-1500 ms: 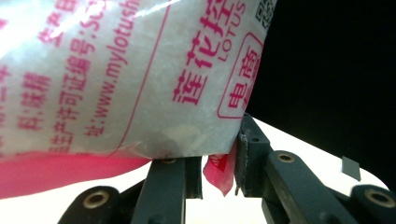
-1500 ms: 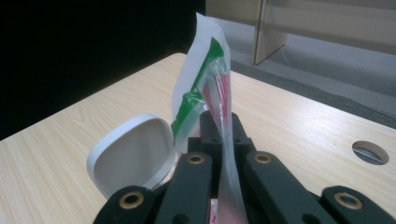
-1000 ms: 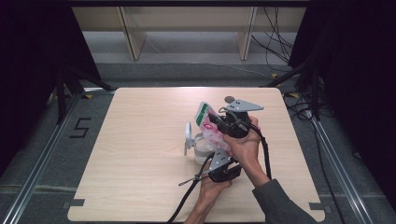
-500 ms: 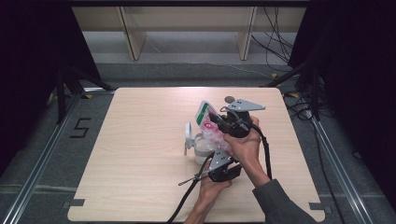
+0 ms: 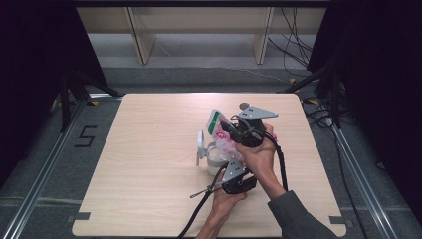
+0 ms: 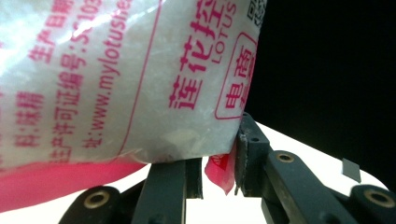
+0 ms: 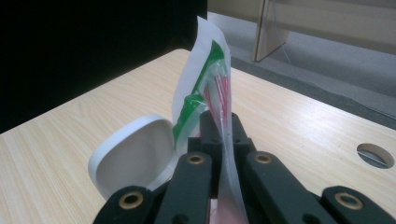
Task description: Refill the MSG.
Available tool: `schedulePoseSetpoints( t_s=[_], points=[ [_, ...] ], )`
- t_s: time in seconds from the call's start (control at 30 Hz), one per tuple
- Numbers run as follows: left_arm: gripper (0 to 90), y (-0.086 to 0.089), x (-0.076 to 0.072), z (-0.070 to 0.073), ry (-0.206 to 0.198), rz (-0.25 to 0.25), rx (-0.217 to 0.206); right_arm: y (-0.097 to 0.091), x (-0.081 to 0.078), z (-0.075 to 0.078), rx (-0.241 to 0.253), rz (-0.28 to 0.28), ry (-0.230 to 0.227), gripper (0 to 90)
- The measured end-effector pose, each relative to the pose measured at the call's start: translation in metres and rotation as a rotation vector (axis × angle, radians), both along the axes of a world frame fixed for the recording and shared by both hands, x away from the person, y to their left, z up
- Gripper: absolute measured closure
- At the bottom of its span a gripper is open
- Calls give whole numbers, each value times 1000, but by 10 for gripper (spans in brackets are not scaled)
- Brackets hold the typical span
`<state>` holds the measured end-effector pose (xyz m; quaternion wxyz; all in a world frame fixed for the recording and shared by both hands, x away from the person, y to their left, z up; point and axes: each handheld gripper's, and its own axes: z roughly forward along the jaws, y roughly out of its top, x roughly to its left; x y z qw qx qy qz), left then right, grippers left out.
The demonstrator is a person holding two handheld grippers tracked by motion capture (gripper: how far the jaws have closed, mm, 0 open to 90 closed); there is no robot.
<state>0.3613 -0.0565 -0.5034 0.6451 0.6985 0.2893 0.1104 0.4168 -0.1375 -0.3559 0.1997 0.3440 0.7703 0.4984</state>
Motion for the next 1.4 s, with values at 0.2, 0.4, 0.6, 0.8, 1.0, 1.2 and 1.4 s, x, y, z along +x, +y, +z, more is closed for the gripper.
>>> schedulePoseSetpoints(
  t_s=[0.2, 0.4, 0.6, 0.8, 1.0, 1.2, 1.4],
  points=[
    [750, 0, 0, 1, -2, 0, -1, 1, 0, 0, 7, -11, 15, 900],
    [751, 1, 2, 1, -3, -4, -13, 2, 1, 1, 19, -11, 31, 900],
    [751, 1, 2, 0, -3, -2, -10, 4, 3, 0, 6, -6, 25, 900],
    [752, 2, 2, 0, -3, -2, -10, 4, 2, 1, 20, -9, 34, 900],
    [752, 0, 3, 2, -3, -1, -12, 6, 3, -1, -3, -2, 7, 900],
    [752, 0, 3, 0, -15, -13, -26, 6, 3, -1, 1, -6, 33, 900],
    [752, 0, 3, 0, -13, -8, -29, 8, 1, -2, 10, -12, 55, 900]
  ],
)
